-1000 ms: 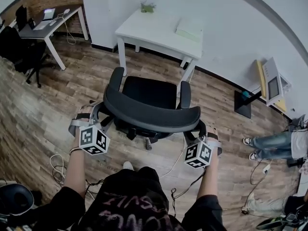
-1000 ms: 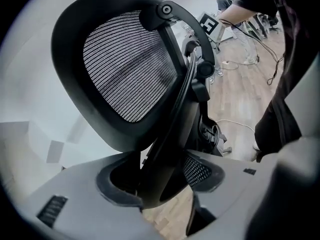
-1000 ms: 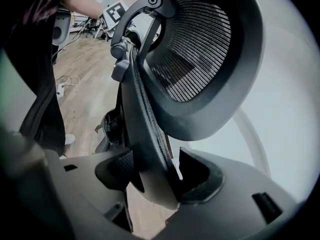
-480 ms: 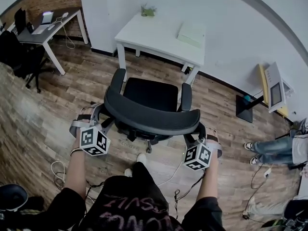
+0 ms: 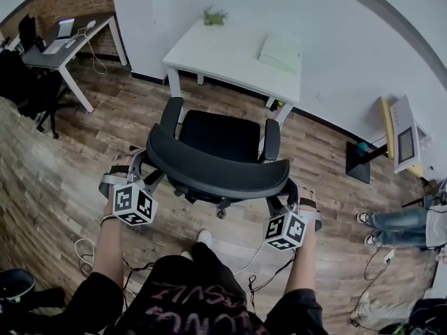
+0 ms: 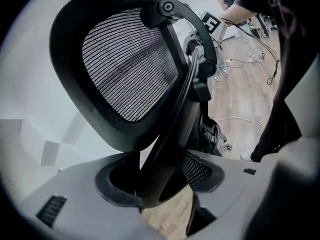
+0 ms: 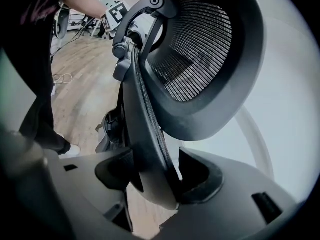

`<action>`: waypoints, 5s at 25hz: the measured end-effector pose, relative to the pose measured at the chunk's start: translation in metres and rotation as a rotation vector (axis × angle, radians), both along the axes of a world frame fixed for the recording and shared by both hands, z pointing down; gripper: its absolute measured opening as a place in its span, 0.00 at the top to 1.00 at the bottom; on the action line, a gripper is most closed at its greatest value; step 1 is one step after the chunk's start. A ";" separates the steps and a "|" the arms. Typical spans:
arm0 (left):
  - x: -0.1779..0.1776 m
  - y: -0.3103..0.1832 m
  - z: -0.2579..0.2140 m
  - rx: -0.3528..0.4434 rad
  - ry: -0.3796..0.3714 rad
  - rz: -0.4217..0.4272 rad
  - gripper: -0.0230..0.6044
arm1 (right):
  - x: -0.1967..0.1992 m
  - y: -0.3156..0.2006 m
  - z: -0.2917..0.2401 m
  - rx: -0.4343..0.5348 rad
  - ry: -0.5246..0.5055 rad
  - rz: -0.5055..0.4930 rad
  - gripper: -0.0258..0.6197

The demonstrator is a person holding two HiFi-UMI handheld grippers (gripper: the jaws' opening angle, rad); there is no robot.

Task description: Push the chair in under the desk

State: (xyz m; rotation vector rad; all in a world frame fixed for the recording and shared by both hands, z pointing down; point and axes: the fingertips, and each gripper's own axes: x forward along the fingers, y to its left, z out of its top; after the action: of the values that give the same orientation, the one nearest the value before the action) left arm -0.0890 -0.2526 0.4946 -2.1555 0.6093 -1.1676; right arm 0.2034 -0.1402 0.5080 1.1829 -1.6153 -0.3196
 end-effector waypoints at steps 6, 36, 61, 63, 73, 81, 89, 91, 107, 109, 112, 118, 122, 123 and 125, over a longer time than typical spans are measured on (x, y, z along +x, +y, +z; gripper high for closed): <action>0.010 -0.033 0.000 -0.004 -0.009 -0.021 0.53 | 0.009 -0.032 -0.001 0.017 0.002 -0.014 0.55; 0.030 -0.190 0.003 -0.004 -0.008 0.064 0.53 | 0.020 -0.163 0.004 -0.019 0.010 0.057 0.56; 0.080 -0.308 0.005 0.009 0.008 0.139 0.53 | 0.066 -0.270 0.008 -0.046 0.034 0.160 0.56; 0.087 -0.319 0.005 0.007 0.006 0.138 0.53 | 0.073 -0.280 0.008 -0.044 0.036 0.159 0.56; 0.110 -0.363 0.005 0.007 0.005 0.118 0.53 | 0.098 -0.328 0.008 -0.042 0.044 0.143 0.56; 0.123 -0.394 0.005 0.008 0.002 0.095 0.53 | 0.113 -0.364 0.008 -0.022 0.045 0.121 0.56; 0.130 -0.413 0.005 0.013 -0.004 0.076 0.53 | 0.120 -0.384 0.008 -0.026 0.040 0.090 0.56; 0.130 -0.412 0.006 0.015 -0.003 0.069 0.53 | 0.119 -0.382 0.008 -0.019 0.046 0.089 0.57; 0.131 -0.411 0.009 0.009 -0.007 0.055 0.53 | 0.116 -0.378 0.007 0.039 0.029 0.089 0.57; 0.130 -0.410 0.009 0.011 -0.004 0.057 0.53 | 0.116 -0.378 0.007 0.048 0.020 0.095 0.56; 0.129 -0.409 0.010 0.013 -0.006 0.057 0.53 | 0.116 -0.376 0.007 0.059 0.008 0.102 0.56; 0.129 -0.408 0.008 0.008 -0.005 0.065 0.53 | 0.118 -0.372 0.003 0.089 -0.008 0.118 0.55; 0.127 -0.403 0.006 0.000 0.016 0.064 0.52 | 0.118 -0.365 0.000 0.103 0.002 0.127 0.55; 0.126 -0.402 0.004 -0.001 0.027 0.063 0.52 | 0.118 -0.364 -0.001 0.107 0.005 0.129 0.55; 0.124 -0.400 0.001 -0.007 0.051 0.059 0.52 | 0.118 -0.361 -0.003 0.111 0.006 0.140 0.55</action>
State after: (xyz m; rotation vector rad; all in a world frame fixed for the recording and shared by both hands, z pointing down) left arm 0.0347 -0.6529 0.4958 -2.2000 0.5608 -1.0878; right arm 0.3209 -0.5008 0.5049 1.3705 -1.5168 -0.3254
